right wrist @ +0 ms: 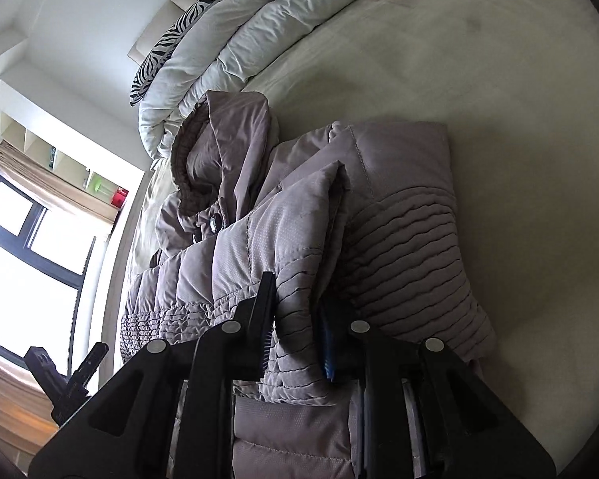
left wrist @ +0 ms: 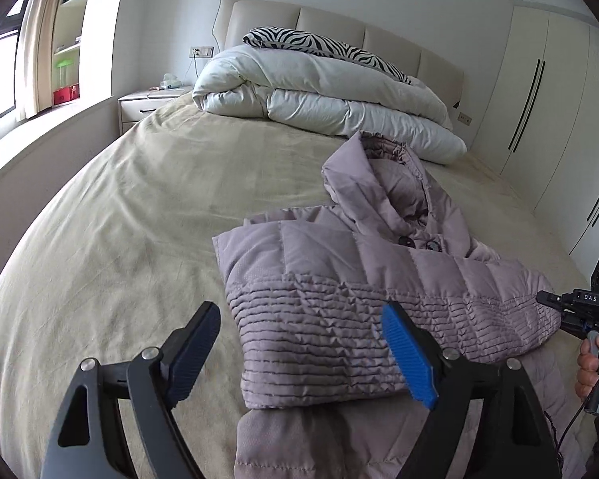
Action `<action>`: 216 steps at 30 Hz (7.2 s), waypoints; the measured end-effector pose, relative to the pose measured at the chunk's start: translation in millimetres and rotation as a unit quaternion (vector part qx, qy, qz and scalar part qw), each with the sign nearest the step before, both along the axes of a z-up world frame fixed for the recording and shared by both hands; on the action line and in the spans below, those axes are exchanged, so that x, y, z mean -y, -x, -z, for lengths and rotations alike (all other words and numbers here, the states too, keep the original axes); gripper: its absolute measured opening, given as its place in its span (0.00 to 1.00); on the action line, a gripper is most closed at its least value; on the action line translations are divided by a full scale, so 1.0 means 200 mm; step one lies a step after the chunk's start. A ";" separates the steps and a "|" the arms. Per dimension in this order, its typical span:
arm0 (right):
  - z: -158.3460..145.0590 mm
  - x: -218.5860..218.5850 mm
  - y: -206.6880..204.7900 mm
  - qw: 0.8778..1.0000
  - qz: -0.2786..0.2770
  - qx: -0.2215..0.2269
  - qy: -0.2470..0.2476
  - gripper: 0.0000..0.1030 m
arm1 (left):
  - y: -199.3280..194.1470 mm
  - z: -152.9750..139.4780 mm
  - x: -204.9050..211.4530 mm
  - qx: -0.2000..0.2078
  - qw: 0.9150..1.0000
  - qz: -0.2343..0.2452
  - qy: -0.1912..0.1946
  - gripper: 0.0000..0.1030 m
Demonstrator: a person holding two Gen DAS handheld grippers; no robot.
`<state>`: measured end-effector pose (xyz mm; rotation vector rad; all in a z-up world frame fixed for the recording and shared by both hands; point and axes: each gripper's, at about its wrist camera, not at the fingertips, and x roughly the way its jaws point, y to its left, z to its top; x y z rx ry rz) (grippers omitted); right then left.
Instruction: Fold large clothes
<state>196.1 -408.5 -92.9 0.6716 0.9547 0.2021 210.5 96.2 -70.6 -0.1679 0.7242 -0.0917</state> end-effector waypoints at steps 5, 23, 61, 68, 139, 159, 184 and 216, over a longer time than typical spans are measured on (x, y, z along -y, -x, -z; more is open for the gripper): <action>0.05 0.01 -0.02 1.000 -0.013 -0.008 0.008 0.29 | -0.26 0.20 0.06 -0.067 0.997 0.003 -0.033 0.82; -0.15 -0.10 -0.99 0.998 -0.037 -0.001 -0.050 0.90 | -1.06 0.01 -0.04 -0.102 0.990 0.044 0.084 0.85; -0.52 -0.58 -0.36 0.956 -0.226 0.172 0.073 0.13 | -0.31 -0.12 0.30 -0.014 0.965 0.189 0.181 0.06; -0.34 -0.30 0.03 0.979 -0.149 0.125 0.058 0.38 | 0.08 0.00 0.15 -0.037 0.973 0.187 0.132 0.32; -0.76 -0.61 1.12 0.932 -0.076 0.263 0.239 1.00 | 1.04 0.04 -0.10 -0.098 0.985 0.065 0.130 0.88; -0.27 -0.14 2.03 0.989 -0.065 -0.016 0.133 1.00 | 1.77 0.48 -0.27 -0.267 0.938 0.042 0.217 0.87; 0.01 -0.09 2.19 0.984 -0.104 -0.139 0.040 0.31 | 1.79 0.48 -0.18 -0.292 0.923 0.107 0.228 0.33; -0.78 -0.18 1.90 0.985 -0.082 0.119 -0.093 0.06 | 1.55 -0.28 -0.49 -0.055 0.881 0.148 0.446 0.07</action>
